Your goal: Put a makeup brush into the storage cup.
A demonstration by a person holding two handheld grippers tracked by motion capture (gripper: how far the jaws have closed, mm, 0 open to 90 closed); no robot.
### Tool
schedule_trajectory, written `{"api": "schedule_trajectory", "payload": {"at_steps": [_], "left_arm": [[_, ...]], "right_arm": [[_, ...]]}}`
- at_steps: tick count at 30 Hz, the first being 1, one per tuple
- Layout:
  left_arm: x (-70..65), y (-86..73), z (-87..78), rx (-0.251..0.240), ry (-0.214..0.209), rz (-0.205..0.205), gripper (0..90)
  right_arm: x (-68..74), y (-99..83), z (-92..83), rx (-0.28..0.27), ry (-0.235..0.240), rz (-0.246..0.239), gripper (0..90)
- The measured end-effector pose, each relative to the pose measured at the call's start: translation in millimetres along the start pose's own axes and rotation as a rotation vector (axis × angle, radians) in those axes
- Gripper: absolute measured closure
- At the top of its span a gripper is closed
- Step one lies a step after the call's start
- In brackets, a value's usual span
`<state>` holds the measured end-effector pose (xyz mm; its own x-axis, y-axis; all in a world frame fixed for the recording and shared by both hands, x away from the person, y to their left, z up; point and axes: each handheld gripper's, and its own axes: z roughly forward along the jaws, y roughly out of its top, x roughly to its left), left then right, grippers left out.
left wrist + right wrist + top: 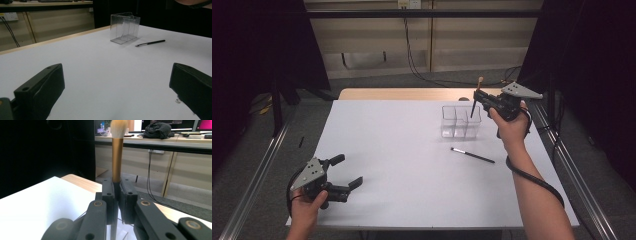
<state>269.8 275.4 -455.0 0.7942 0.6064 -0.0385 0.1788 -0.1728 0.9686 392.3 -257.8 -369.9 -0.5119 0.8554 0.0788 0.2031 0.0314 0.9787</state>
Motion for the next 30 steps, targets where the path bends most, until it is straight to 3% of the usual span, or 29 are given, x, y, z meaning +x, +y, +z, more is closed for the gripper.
{"api": "schedule_trajectory", "payload": {"at_steps": [13,30], "left_arm": [[-0.4,-0.1,0.8,0.004,-0.001,0.005,0.0],[-0.4,-0.4,0.7,0.004,0.001,0.005,0.0]], "right_arm": [[-7.3,1.0,1.6,-0.005,-0.034,0.007,83.9],[-4.7,-6.0,9.4,0.016,-0.049,-0.009,83.8]]}}
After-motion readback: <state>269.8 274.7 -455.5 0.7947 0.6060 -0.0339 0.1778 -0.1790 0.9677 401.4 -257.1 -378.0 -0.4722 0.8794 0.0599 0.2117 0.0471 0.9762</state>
